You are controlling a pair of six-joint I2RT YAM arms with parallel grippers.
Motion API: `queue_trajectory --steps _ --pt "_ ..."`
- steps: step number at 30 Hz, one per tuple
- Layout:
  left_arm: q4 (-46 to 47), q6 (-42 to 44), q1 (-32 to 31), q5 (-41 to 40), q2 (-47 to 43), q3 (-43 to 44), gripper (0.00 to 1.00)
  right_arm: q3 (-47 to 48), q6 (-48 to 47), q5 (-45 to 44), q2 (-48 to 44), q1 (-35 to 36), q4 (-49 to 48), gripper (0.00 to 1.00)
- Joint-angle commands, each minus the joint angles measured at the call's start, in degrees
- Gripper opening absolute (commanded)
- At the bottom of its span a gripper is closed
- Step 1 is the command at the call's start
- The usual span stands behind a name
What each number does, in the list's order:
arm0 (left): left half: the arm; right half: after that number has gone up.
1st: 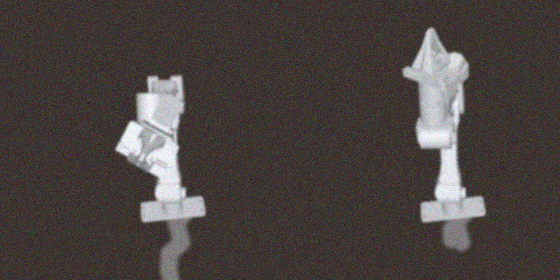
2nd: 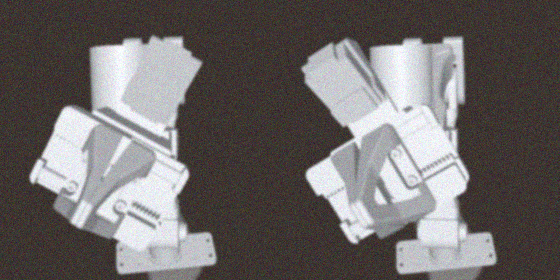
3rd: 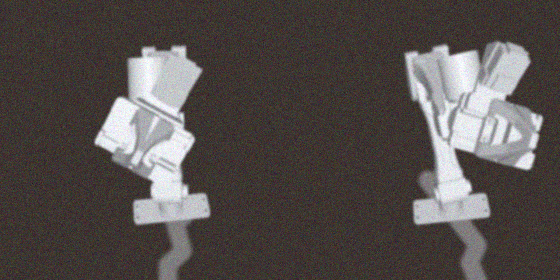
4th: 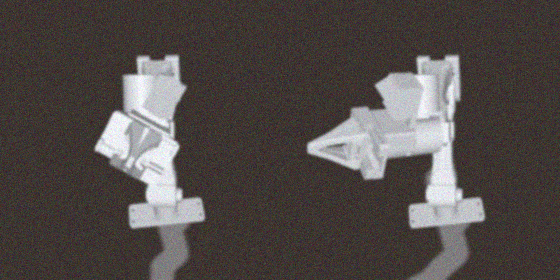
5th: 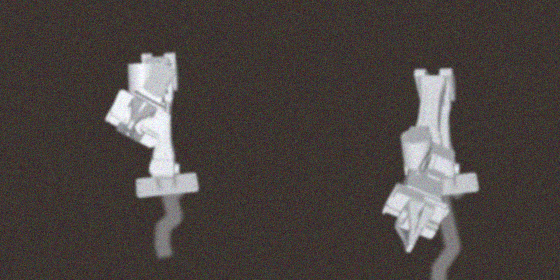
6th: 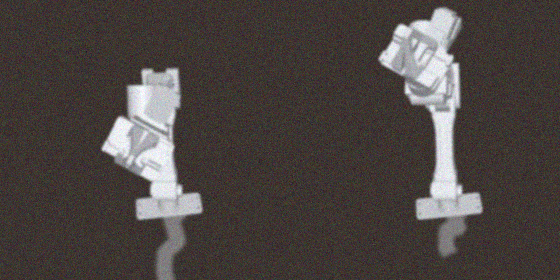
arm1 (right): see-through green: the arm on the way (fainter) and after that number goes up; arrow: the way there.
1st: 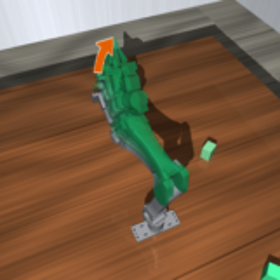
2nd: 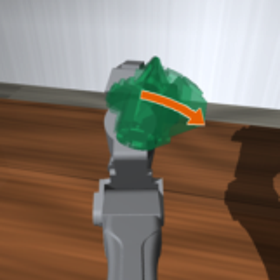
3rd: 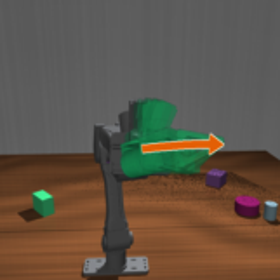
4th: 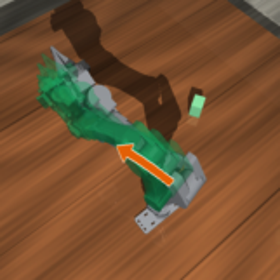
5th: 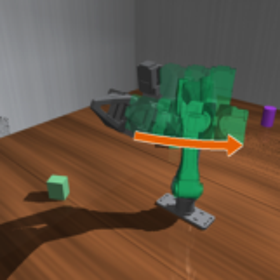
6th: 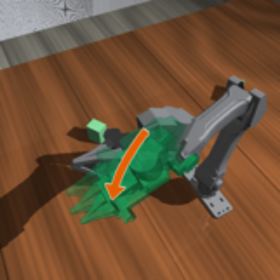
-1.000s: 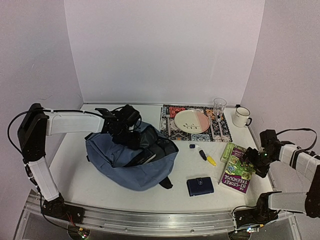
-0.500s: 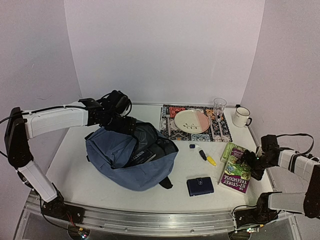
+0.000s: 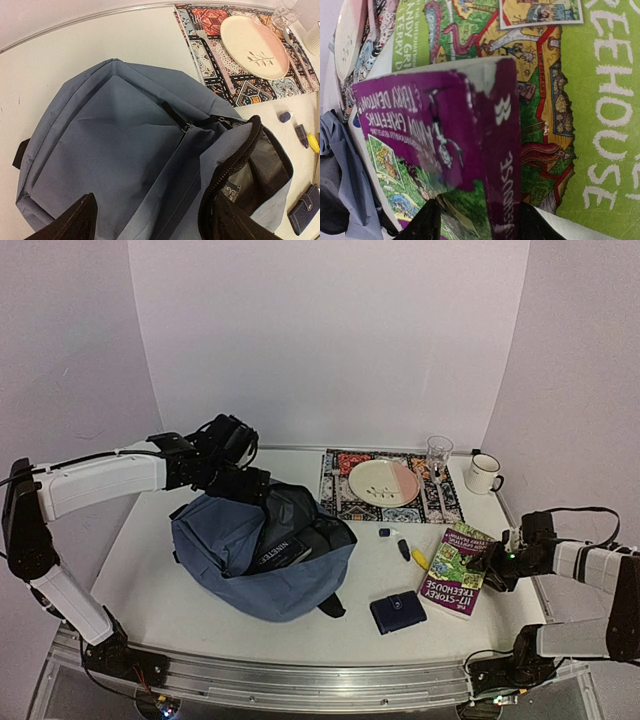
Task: Pack the student bag
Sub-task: Pick up the book from the corner of the board, then pass from the right arm to the left
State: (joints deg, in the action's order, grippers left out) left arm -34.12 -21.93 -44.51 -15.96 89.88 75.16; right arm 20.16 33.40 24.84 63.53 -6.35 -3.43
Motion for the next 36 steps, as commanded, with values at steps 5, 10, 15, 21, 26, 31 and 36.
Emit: queue_trajectory --steps 5,10,15,21,26,31,36 --pt "0.63 0.66 0.33 6.20 -3.99 5.92 0.81 -0.10 -2.08 4.49 -4.74 -0.07 0.89 0.05" --pt "1.60 -0.96 0.42 7.85 -4.68 7.62 0.84 2.01 -2.16 8.06 -7.66 -0.07 1.12 0.00" --pt "3.56 -3.28 0.89 9.61 -5.33 8.15 0.92 7.75 -1.23 13.61 -9.50 0.00 1.33 0.00" --pt "7.40 -4.99 1.28 15.75 -4.85 8.41 0.99 16.67 0.83 20.08 -8.14 3.07 -0.27 0.00" --pt "10.55 -6.93 1.38 21.72 -3.22 9.51 0.99 23.00 5.05 21.24 -5.75 10.20 -5.10 0.00" --pt "17.18 -10.41 1.44 28.85 -1.56 8.91 1.00 29.66 8.93 22.32 -1.19 17.28 -11.94 0.00" --pt "24.31 -14.42 1.45 34.50 -0.30 7.85 1.00 36.21 11.28 23.95 4.20 22.88 -16.95 0.00"
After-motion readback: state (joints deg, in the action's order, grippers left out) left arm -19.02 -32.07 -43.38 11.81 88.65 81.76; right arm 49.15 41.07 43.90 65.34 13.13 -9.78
